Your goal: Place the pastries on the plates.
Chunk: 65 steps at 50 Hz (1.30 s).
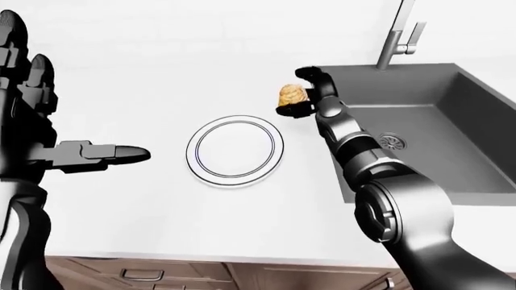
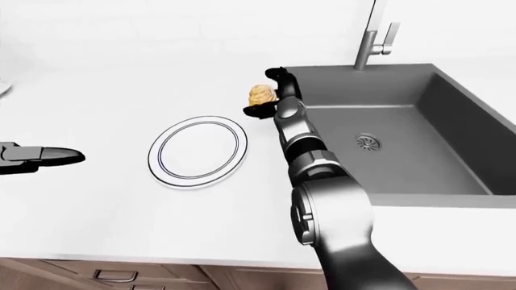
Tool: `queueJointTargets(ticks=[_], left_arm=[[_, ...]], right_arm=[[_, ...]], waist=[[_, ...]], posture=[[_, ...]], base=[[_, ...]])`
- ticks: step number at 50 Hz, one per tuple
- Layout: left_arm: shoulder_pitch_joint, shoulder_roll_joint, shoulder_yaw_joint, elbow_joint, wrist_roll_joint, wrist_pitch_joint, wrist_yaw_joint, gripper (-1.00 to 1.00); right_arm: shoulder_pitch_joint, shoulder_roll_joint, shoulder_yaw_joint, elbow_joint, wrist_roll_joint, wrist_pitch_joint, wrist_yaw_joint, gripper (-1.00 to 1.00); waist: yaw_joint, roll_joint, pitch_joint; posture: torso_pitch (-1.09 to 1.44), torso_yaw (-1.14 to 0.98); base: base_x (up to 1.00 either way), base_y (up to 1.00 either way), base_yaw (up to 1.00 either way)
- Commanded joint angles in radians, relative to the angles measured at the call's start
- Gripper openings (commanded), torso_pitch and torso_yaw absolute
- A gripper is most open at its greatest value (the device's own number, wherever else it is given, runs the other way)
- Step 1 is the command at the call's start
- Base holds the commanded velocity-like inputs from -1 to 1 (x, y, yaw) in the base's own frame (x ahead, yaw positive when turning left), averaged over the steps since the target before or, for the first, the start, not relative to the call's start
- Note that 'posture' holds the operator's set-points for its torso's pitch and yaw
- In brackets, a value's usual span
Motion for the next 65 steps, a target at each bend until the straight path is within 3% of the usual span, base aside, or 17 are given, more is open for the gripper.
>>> queueJointTargets(ticks=[1, 13, 20, 27, 41, 55, 65], left_arm=[[-0.021, 0.018, 0.014, -0.021, 0.004, -0.022, 0.004, 1.0], [-0.023, 0.048, 0.05, -0.042, -0.014, 0.009, -0.011, 1.0], [-0.007, 0.047, 0.07, -0.058, -0.022, 0.01, -0.016, 1.0], [0.002, 0.037, 0.066, -0.06, -0.021, 0.0, -0.009, 1.0], [-0.002, 0.03, 0.052, -0.059, -0.026, -0.001, 0.003, 1.0], [-0.022, 0.037, 0.042, -0.05, -0.029, 0.008, 0.003, 1.0], [-0.011, 0.023, 0.025, -0.047, -0.017, -0.007, 0.005, 1.0]], right_arm=[[-0.042, -0.009, -0.001, -0.041, -0.001, -0.027, -0.014, 0.23], [-0.033, -0.007, -0.008, -0.039, 0.0, -0.021, -0.052, -0.23], [-0.037, -0.011, -0.007, -0.039, -0.007, -0.025, -0.066, -0.67], [-0.048, -0.021, -0.004, -0.041, -0.012, -0.029, -0.069, -0.98], [-0.131, -0.034, 0.017, -0.052, -0.01, -0.049, -0.018, -1.0], [-0.21, 0.002, 0.047, -0.076, 0.047, -0.104, 0.348, -1.0], [-0.21, 0.026, 0.083, -0.1, 0.08, -0.106, 0.538, -1.0]], waist=[[0.0, 0.005, -0.027], [0.0, 0.006, -0.024], [0.0, 0.007, -0.022], [0.0, 0.007, -0.022], [-0.002, 0.008, -0.019], [-0.01, 0.014, -0.017], [-0.013, 0.018, -0.017]], posture=[[0.0, 0.0], [0.0, 0.0], [0.0, 0.0], [0.0, 0.0], [0.0, 0.0], [0.0, 0.0], [0.0, 0.0]], base=[[0.0, 0.0, 0.0], [0.0, 0.0, 0.0], [0.0, 0.0, 0.0], [0.0, 0.0, 0.0], [0.0, 0.0, 0.0], [0.0, 0.0, 0.0], [0.0, 0.0, 0.0]])
